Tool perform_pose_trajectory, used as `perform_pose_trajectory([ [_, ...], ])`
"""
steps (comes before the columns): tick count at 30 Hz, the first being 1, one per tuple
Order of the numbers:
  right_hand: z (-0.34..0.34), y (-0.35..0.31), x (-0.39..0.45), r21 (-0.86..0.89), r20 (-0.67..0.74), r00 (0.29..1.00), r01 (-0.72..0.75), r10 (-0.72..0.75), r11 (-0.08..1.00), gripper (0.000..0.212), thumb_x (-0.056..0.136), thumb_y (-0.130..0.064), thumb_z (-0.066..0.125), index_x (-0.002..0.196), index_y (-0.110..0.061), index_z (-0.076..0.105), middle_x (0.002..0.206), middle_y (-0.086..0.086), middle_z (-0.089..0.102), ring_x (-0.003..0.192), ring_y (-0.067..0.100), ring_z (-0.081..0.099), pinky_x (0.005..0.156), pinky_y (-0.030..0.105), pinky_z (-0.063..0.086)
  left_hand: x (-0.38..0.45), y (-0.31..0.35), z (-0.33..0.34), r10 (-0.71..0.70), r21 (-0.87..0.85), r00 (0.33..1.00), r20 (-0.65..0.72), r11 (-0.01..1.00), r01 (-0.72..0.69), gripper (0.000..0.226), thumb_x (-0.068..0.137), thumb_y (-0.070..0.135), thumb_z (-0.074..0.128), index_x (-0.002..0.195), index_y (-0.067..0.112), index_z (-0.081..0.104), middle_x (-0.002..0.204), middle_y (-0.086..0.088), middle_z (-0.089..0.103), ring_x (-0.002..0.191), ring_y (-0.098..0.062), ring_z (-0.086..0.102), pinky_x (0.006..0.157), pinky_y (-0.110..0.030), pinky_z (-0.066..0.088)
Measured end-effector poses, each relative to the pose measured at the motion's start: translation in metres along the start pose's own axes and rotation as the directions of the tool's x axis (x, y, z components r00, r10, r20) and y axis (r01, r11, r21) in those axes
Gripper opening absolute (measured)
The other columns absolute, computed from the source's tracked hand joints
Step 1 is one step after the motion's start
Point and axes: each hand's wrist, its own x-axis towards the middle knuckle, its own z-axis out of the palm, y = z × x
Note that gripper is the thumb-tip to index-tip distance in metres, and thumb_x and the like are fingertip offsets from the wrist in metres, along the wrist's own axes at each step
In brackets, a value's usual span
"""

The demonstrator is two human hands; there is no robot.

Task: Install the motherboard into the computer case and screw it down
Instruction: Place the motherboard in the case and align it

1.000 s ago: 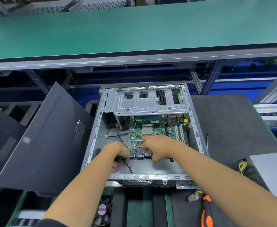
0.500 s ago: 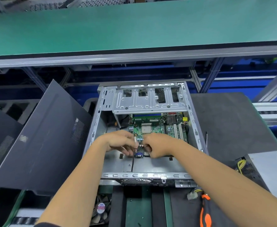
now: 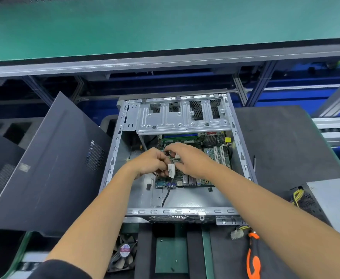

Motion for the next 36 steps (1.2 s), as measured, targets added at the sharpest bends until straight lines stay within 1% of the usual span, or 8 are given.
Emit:
perform_pose_trajectory([
  [3, 0.0, 0.001, 0.001, -0.037, -0.008, 1.0, 0.024, -0.024, 0.999, 0.047, 0.091, -0.015, 0.058, 0.135, -0.027, 0.048, 0.107, -0.009, 0.055, 0.07, 0.002, 0.041, 0.066, 0.028, 0.038, 0.0, 0.0, -0.001, -0.008, 0.026, 0.999, -0.043, 1.0, 0.009, 0.031, 0.079, -0.012, 0.047, 0.071, 0.005, 0.071, 0.068, -0.012, 0.069, 0.059, -0.011, 0.064, 0.062, -0.023, 0.054],
  [7, 0.002, -0.001, 0.001, -0.083, 0.061, 0.998, 0.025, -0.02, 0.996, 0.05, 0.095, -0.021, 0.055, 0.142, -0.028, 0.041, 0.111, -0.006, 0.056, 0.092, 0.013, 0.05, 0.075, 0.033, 0.046, 0.001, -0.001, -0.001, -0.029, 0.087, 0.996, -0.088, 0.996, 0.036, 0.012, 0.082, -0.001, 0.054, 0.08, -0.003, 0.066, 0.067, -0.009, 0.063, 0.062, -0.015, 0.063, 0.063, -0.028, 0.053],
  [10, 0.007, -0.003, 0.0, -0.091, 0.086, 0.995, 0.051, -0.043, 0.995, 0.044, 0.097, -0.021, 0.05, 0.14, -0.027, 0.043, 0.099, -0.008, 0.05, 0.092, 0.014, 0.053, 0.072, 0.031, 0.044, 0.001, -0.004, -0.004, -0.002, 0.165, 0.975, -0.224, 0.986, 0.04, 0.014, 0.077, 0.013, 0.069, 0.084, 0.005, 0.059, 0.056, 0.003, 0.053, 0.053, -0.01, 0.05, 0.052, -0.018, 0.042],
  [15, 0.01, -0.003, 0.0, -0.113, 0.139, 0.99, 0.017, -0.001, 0.993, 0.044, 0.098, -0.02, 0.048, 0.142, -0.021, 0.041, 0.129, 0.001, 0.054, 0.116, 0.02, 0.051, 0.095, 0.038, 0.046, -0.003, -0.008, -0.004, 0.206, 0.24, 0.955, -0.215, 0.959, -0.152, 0.035, 0.07, 0.009, 0.076, 0.093, 0.018, 0.05, 0.078, 0.0, 0.055, 0.059, -0.005, 0.045, 0.058, -0.02, 0.042],
  [21, 0.01, -0.001, -0.001, -0.117, 0.179, 0.983, -0.009, 0.03, 0.993, 0.022, 0.099, -0.028, 0.048, 0.11, -0.014, 0.06, 0.098, -0.003, 0.053, 0.095, 0.02, 0.053, 0.08, 0.036, 0.046, -0.004, -0.009, -0.002, 0.334, 0.353, 0.916, -0.224, 0.903, -0.243, 0.024, 0.075, 0.008, 0.074, 0.08, 0.027, 0.061, 0.075, 0.012, 0.062, 0.058, 0.0, 0.052, 0.06, -0.014, 0.046],
  [26, 0.008, -0.005, -0.001, -0.007, 0.137, 0.989, -0.045, 0.046, 0.999, 0.025, 0.096, -0.033, 0.054, 0.072, -0.027, 0.053, 0.071, -0.005, 0.051, 0.065, 0.013, 0.048, 0.063, 0.036, 0.043, -0.004, -0.01, 0.005, 0.343, 0.365, 0.924, -0.169, 0.893, -0.264, 0.032, 0.076, 0.006, 0.073, 0.079, 0.032, 0.055, 0.074, 0.006, 0.062, 0.056, 0.002, 0.05, 0.058, -0.014, 0.048],
  [30, 0.002, -0.007, -0.004, 0.028, 0.104, 0.992, -0.073, 0.069, 0.997, 0.032, 0.092, -0.04, 0.059, 0.064, -0.026, 0.052, 0.06, -0.003, 0.049, 0.056, 0.009, 0.043, 0.056, 0.033, 0.036, -0.003, -0.008, 0.007, 0.331, 0.395, 0.93, -0.162, 0.885, -0.246, 0.035, 0.078, -0.001, 0.062, 0.085, 0.033, 0.056, 0.073, 0.003, 0.06, 0.055, 0.0, 0.045, 0.056, -0.019, 0.045],
  [36, -0.01, -0.001, -0.007, -0.012, -0.027, 0.985, -0.172, 0.171, 0.985, 0.029, 0.096, -0.031, 0.053, 0.083, -0.01, 0.067, 0.074, 0.006, 0.067, 0.062, 0.02, 0.058, 0.06, 0.032, 0.049, -0.011, -0.012, -0.008, 0.218, 0.629, 0.975, -0.044, 0.764, -0.142, 0.027, 0.078, 0.003, 0.064, 0.09, 0.024, 0.076, 0.068, 0.011, 0.064, 0.063, -0.011, 0.059, 0.061, -0.028, 0.051],
])
